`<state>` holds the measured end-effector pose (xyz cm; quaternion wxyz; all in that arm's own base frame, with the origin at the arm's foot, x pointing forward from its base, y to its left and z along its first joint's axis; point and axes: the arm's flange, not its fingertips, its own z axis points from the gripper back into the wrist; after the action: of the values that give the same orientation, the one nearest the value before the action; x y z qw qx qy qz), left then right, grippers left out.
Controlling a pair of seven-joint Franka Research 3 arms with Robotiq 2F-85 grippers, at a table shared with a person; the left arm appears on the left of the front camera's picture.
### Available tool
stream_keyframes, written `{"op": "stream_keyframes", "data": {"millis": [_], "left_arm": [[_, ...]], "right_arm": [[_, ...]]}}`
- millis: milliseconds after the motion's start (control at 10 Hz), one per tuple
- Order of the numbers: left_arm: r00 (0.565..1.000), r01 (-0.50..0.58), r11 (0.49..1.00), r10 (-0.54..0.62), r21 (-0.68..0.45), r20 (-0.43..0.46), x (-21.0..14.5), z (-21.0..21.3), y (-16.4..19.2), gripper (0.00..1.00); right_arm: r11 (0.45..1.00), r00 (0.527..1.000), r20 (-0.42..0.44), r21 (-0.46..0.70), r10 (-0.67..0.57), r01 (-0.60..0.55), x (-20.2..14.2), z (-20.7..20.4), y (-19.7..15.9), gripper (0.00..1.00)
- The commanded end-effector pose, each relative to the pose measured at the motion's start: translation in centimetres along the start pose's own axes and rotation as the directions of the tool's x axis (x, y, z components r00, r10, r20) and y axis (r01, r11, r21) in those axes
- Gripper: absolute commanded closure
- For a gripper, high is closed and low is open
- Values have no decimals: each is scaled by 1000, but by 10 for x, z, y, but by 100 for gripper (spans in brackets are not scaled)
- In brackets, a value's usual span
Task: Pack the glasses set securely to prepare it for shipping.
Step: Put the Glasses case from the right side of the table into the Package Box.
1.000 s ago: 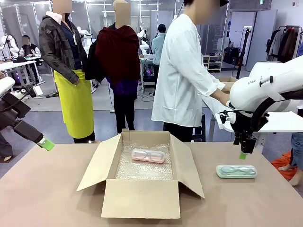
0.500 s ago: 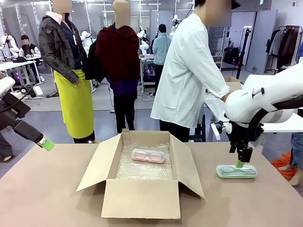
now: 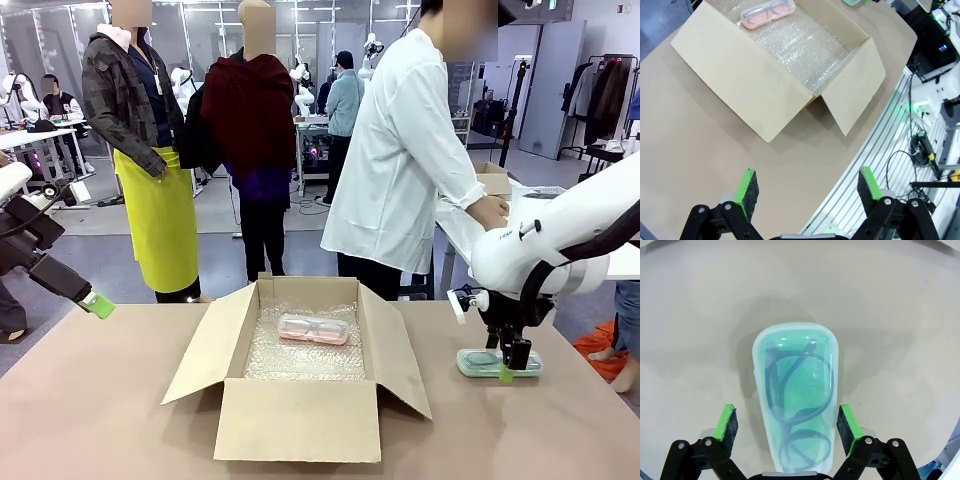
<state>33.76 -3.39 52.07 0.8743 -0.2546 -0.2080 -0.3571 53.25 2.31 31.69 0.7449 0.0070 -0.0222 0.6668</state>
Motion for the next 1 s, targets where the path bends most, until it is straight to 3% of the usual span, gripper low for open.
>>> {"op": "stream_keyframes", "data": {"millis": [0,200,500,600,700,900], "left_arm": [[1000,17,999,-17,-28,16,-1,2,1,0],[1000,17,999,-17,-28,16,-1,2,1,0],[1000,17,999,-17,-28,16,-1,2,1,0],[1000,17,999,-17,-28,16,-1,2,1,0],[1000,17,999,-17,-28,16,-1,2,1,0],[1000,17,999,-17,-28,16,-1,2,1,0]], "right_arm": [[999,999,-11,-28,31,-32,-4,-8,-3,0],[1000,1000,-12,-9,20,-20,-7,-17,-5,0],[1000,1000,-10,-1,17,-17,-8,-9,-5,34],[1000,1000,-9,1,12,-12,-8,-7,-6,40],[1000,1000,-11,-2,14,-14,-7,-4,-6,54],[1000,1000,-9,2,15,-15,-3,20,3,63]]}}
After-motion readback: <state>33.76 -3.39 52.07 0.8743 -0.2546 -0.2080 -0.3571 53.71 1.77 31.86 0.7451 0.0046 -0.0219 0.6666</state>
